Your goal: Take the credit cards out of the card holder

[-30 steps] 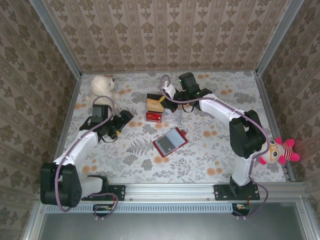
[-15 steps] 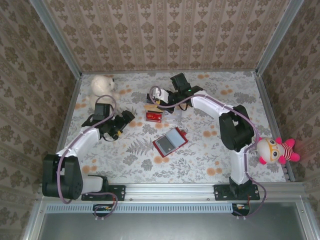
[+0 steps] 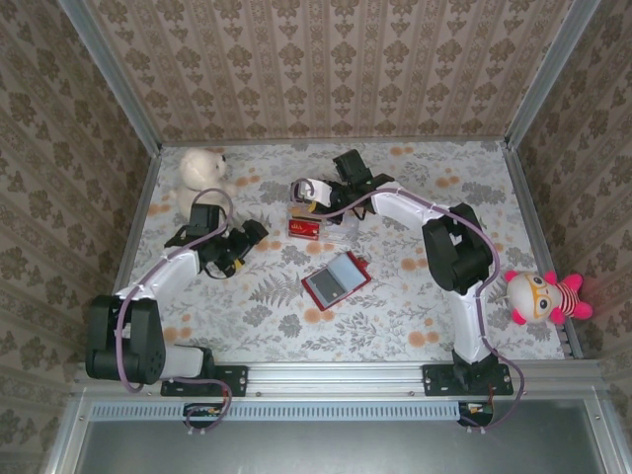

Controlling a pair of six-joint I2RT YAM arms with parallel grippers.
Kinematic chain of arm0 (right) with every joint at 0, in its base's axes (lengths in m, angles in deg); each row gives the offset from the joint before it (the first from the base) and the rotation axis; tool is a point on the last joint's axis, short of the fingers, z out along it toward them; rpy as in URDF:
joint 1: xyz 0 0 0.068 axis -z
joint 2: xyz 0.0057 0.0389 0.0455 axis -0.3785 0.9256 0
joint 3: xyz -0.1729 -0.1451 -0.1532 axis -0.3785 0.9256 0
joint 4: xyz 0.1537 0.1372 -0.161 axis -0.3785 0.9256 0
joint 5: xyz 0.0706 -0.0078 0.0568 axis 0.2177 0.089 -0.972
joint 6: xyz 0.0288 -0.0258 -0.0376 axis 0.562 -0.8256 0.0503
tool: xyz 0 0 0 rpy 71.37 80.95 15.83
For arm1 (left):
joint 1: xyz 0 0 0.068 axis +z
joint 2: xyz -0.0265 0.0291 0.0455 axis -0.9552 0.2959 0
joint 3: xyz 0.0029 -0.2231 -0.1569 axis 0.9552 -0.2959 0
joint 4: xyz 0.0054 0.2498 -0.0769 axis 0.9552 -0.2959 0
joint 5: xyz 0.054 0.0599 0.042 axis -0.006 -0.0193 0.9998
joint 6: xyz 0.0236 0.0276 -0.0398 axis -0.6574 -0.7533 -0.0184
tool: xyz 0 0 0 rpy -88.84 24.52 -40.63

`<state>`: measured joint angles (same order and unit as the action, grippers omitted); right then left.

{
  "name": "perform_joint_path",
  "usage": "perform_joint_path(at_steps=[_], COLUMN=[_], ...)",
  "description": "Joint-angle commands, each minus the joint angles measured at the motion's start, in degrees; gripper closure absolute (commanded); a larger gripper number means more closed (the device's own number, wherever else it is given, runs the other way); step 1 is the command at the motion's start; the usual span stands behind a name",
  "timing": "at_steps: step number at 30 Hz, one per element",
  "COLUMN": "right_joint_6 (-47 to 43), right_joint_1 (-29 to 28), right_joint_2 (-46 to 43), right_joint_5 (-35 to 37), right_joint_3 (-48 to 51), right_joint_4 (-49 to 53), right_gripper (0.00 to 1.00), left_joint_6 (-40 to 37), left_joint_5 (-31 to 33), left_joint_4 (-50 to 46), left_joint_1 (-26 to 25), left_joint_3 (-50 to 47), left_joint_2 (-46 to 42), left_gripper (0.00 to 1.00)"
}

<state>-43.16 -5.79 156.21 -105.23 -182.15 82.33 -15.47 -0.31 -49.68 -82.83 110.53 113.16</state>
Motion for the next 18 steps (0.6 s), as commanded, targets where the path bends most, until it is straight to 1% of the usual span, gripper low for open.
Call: perform_joint_path(at_steps=[1, 5, 9, 13, 18], right_joint_6=[-0.8, -0.9, -0.3, 0.8, 4.2], right_joint_1=[-0.4, -0.5, -0.5, -0.5, -0.3], right_joint_2=[-0.1, -0.2, -0.7, -2.4, -6.6], right_joint_5=[0.5, 1.2, 1.4, 0.8, -1.9], right_joint_3=[1.5, 2.8, 3.8, 4.6, 5.1], right_joint_4=[-4.9, -7.3, -8.8, -9.4, -8.2], right_gripper=[0.92, 0.8, 0.76, 0.75, 0.65], left_joint_6=[-0.2, 0.3, 0.4, 0.2, -0.3], left_joint_5=[-1.2, -2.3, -2.5, -2.7, -2.4], left_joint_4=[1.3, 2.5, 2.5, 2.5, 2.0], left_joint_1=[-0.2, -0.4, -0.7, -0.9, -1.7], left_joint_3=[0.8, 0.4, 0.4, 0.5, 0.9], left_joint_2=[0.1, 0.0, 0.0, 0.1, 0.1], left_gripper=[0.0, 0.0, 0.0, 0.0, 0.0])
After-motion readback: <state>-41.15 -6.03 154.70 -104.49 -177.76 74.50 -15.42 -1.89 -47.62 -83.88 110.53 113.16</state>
